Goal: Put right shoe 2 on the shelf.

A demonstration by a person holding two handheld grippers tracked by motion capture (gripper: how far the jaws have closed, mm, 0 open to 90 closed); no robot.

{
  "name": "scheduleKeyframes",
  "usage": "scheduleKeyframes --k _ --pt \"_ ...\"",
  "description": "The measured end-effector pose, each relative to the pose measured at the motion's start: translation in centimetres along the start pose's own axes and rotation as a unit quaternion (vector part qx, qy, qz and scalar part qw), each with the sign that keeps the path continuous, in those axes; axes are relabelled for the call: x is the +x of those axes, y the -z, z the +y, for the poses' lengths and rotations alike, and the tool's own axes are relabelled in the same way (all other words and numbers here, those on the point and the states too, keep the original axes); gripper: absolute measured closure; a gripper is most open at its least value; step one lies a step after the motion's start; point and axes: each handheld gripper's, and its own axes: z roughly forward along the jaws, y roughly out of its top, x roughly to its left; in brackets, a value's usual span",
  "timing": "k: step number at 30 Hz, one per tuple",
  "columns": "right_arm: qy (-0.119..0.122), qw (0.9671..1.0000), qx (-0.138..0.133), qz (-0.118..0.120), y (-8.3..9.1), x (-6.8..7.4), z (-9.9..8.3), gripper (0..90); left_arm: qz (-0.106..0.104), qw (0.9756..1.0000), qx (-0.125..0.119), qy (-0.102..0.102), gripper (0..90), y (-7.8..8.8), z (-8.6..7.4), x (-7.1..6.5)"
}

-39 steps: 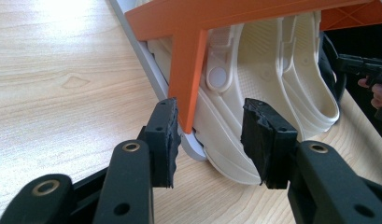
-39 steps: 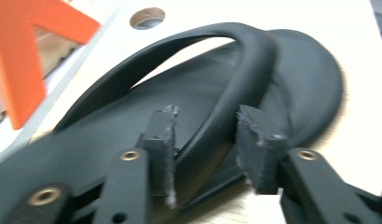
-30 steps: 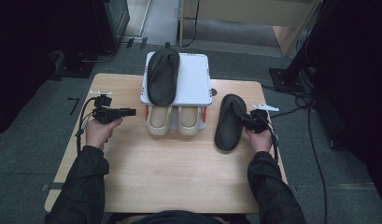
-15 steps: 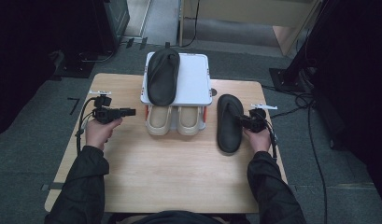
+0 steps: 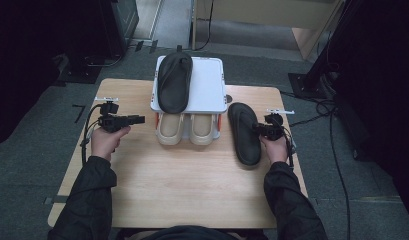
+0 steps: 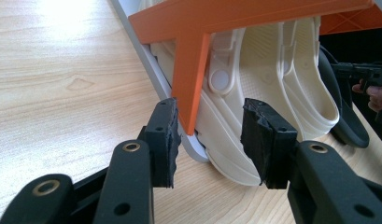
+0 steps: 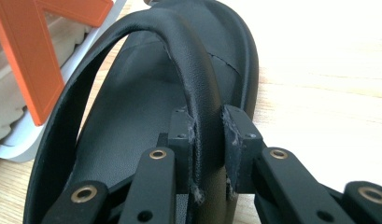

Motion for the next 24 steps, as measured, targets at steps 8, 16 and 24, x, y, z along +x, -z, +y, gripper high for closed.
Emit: scheduleKeyframes --k 8,16,24 --pt "-0.008 0.9999 0.008 0.0 1.2 0.1 1.0 75.5 0.005 1.0 0.005 -0.008 56.3 -0.1 0.1 -0.2" --pt "-0.012 0.9999 -0.002 -0.007 2.9 -0.2 2.4 76.2 0.004 0.9999 0.006 -0.011 56.2 -0.2 0.1 -0.4" --pt "-0.001 0.9998 -0.014 -0.01 4.5 0.5 4.9 76.2 0.003 0.9999 0.007 -0.014 56.2 -0.3 0.1 -0.5"
